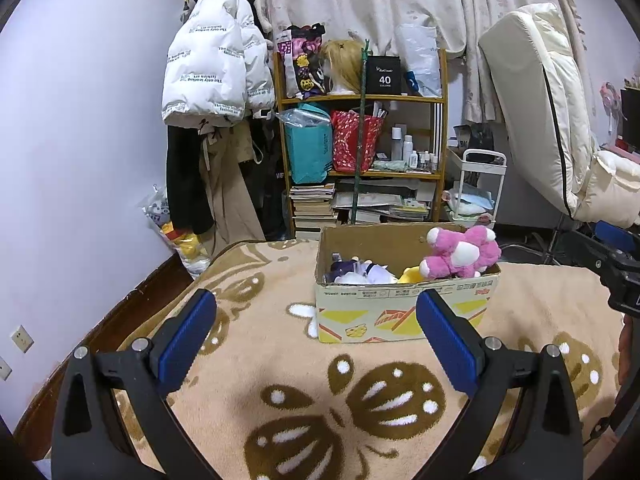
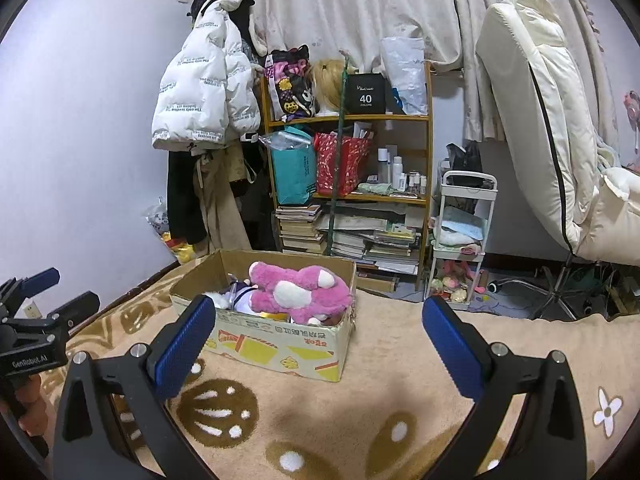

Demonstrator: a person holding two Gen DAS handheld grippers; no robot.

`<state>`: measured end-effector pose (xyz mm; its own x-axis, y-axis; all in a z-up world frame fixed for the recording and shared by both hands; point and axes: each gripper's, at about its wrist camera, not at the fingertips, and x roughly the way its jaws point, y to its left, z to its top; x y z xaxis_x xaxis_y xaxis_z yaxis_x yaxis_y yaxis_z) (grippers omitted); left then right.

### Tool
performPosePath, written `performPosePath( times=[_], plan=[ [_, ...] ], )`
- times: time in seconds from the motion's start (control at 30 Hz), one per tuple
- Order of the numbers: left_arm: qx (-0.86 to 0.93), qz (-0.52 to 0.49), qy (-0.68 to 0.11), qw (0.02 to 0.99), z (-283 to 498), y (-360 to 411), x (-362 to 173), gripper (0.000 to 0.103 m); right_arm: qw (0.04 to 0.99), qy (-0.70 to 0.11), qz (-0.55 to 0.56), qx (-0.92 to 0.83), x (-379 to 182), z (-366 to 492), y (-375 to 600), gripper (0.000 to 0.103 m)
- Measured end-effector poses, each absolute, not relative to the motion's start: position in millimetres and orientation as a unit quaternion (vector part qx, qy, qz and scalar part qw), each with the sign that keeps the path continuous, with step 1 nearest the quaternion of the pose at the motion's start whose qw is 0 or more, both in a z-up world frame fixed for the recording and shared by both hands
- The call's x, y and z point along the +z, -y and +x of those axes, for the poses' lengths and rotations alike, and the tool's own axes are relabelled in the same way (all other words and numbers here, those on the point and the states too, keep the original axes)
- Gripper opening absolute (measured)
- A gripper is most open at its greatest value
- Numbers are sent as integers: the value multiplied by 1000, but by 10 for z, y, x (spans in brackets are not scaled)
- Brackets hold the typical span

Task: Organize soft objects

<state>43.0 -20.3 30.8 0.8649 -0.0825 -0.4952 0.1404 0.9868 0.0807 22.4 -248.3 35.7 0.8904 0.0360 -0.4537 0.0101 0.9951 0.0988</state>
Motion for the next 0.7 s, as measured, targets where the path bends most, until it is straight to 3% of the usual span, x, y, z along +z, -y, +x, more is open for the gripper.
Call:
performPosePath(
  times=[0.7],
  plan=[
    [-50, 69, -249, 965, 607, 225, 186, 99, 966, -252, 64, 1, 140, 558, 2728, 103]
  ],
)
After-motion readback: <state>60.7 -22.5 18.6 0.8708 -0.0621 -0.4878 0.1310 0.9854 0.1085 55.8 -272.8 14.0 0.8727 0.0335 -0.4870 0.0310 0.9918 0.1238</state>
